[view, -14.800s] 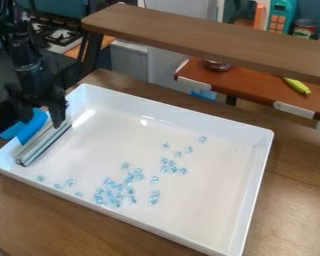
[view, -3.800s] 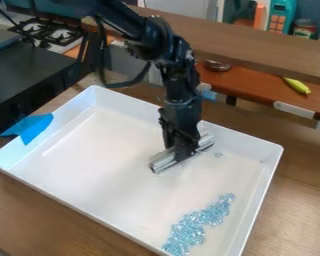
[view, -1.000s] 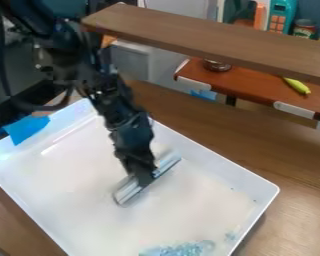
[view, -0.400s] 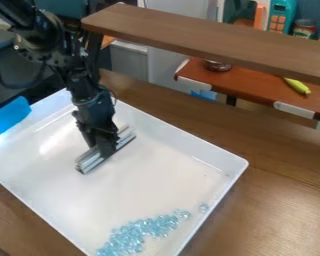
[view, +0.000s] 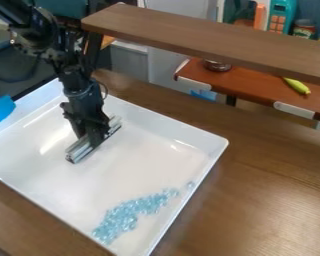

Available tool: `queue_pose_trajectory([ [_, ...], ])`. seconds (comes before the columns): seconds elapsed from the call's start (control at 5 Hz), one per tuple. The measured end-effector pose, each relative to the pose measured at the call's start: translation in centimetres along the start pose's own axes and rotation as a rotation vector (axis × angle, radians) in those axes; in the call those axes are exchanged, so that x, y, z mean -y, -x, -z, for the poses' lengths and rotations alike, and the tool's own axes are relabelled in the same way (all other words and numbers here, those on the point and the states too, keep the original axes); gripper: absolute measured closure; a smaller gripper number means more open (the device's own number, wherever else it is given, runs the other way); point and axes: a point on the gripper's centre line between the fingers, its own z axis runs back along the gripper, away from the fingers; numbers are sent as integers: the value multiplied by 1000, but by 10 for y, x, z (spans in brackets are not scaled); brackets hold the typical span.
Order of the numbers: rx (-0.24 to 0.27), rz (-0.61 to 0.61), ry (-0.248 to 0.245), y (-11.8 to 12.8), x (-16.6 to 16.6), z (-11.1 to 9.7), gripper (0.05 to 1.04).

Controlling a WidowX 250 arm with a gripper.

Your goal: Sweep into pile

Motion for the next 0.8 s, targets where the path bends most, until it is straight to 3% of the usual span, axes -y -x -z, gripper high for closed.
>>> queue_pose_trajectory([
  [0.4,-63,-100,9,-13,29,5,712],
  [0.8,-101,-100,48,-15,69,7,712],
])
